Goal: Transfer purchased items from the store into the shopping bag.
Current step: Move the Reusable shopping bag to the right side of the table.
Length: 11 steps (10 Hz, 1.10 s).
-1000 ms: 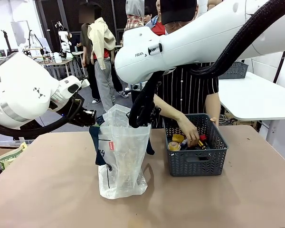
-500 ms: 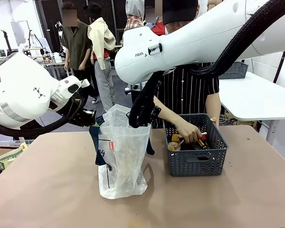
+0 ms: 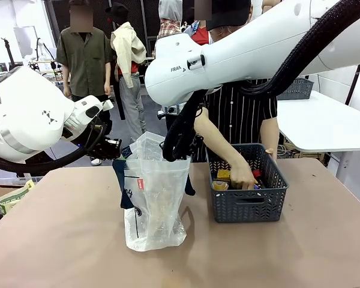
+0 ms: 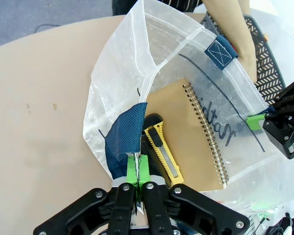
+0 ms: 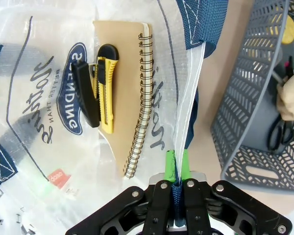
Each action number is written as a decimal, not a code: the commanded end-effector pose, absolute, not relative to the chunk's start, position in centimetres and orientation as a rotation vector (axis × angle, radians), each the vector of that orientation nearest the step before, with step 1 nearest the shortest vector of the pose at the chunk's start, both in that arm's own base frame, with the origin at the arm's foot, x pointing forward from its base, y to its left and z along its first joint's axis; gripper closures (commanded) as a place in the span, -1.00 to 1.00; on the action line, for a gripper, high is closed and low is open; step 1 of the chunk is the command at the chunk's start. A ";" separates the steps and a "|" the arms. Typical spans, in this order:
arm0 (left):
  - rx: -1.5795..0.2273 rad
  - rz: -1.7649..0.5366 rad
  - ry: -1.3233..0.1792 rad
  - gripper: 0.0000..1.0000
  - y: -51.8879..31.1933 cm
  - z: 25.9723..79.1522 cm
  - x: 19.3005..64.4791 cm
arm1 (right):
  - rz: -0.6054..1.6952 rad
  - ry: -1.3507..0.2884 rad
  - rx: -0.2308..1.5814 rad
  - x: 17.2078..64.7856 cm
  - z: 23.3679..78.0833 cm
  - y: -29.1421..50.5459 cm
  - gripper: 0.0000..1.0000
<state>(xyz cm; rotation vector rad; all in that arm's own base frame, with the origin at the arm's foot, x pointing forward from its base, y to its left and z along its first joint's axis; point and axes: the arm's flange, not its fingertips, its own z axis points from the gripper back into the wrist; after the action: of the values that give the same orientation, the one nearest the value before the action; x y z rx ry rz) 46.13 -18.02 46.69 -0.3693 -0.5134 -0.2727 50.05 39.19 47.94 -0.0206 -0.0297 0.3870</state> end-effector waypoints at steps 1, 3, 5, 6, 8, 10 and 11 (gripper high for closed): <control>-0.387 -0.263 -0.515 1.00 -17.8 46.7 46.2 | 0.389 -0.030 -0.022 49.9 48.0 38.9 1.00; -0.387 -0.263 -0.515 1.00 -17.8 46.7 46.2 | 0.389 -0.030 -0.022 49.9 48.0 38.9 1.00; -0.387 -0.263 -0.515 1.00 -17.8 46.7 46.2 | 0.389 -0.030 -0.022 49.9 48.0 38.9 1.00; -0.387 -0.263 -0.515 1.00 -17.8 46.7 46.2 | 0.389 -0.030 -0.022 49.9 48.0 38.9 1.00; -0.387 -0.263 -0.515 1.00 -17.8 46.7 46.2 | 0.389 -0.030 -0.022 49.9 48.0 38.9 1.00; -0.387 -0.263 -0.515 1.00 -17.8 46.7 46.2 | 0.389 -0.030 -0.022 49.9 48.0 38.9 1.00; -0.387 -0.263 -0.515 1.00 -17.8 46.7 46.2 | 0.389 -0.030 -0.022 49.9 48.0 38.9 1.00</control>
<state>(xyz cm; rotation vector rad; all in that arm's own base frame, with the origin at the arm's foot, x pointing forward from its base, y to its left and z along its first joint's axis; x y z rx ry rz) 46.13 -18.02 46.69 -0.3693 -0.5134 -0.2727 50.05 39.19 47.94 -0.0206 -0.0297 0.3870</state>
